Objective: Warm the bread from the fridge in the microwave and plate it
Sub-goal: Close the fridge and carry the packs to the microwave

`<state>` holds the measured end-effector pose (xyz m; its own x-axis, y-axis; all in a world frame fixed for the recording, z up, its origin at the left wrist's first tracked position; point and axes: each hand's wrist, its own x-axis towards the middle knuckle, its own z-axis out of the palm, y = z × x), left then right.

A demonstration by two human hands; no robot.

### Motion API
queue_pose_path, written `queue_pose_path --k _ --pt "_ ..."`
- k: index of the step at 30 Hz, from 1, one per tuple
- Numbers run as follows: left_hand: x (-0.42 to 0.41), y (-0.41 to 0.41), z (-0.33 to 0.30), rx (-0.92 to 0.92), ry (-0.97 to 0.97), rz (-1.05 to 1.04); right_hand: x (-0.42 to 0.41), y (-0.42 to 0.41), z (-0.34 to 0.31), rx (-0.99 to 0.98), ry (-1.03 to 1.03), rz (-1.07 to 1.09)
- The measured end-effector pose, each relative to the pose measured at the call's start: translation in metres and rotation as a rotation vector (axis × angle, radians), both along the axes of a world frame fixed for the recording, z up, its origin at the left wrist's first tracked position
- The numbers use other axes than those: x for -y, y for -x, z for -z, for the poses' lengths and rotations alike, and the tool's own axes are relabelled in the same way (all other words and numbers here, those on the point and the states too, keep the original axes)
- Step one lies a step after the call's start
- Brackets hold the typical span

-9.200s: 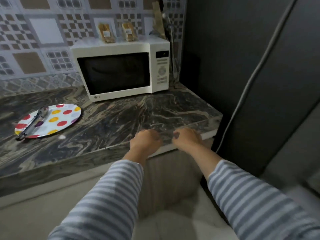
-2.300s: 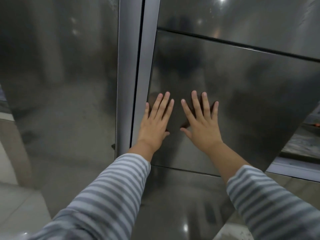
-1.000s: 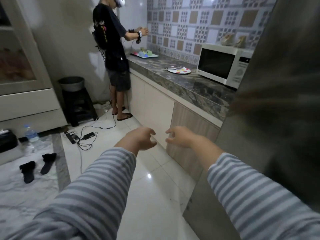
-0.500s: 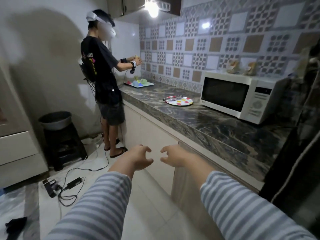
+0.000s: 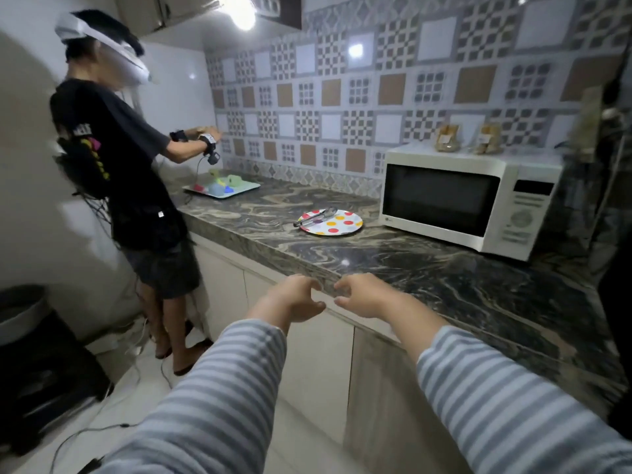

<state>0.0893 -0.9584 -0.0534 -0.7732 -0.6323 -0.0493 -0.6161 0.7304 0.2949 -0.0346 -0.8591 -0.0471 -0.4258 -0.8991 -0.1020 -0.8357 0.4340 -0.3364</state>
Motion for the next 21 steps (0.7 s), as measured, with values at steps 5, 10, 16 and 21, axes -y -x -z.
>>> queue_pose_path --k 5,10,16,21 --pt "0.054 0.054 -0.017 0.028 0.048 0.180 0.033 0.032 -0.007 0.035 0.059 0.176" --pt "0.066 0.119 -0.022 0.062 0.038 0.358 0.028 0.076 -0.005 0.031 0.035 0.358" --pt "0.050 0.212 -0.003 0.026 0.003 0.527 -0.010 0.142 0.004 0.016 0.002 0.555" --pt "0.029 0.292 -0.003 -0.056 -0.012 0.650 -0.044 0.211 0.001 -0.018 -0.030 0.679"
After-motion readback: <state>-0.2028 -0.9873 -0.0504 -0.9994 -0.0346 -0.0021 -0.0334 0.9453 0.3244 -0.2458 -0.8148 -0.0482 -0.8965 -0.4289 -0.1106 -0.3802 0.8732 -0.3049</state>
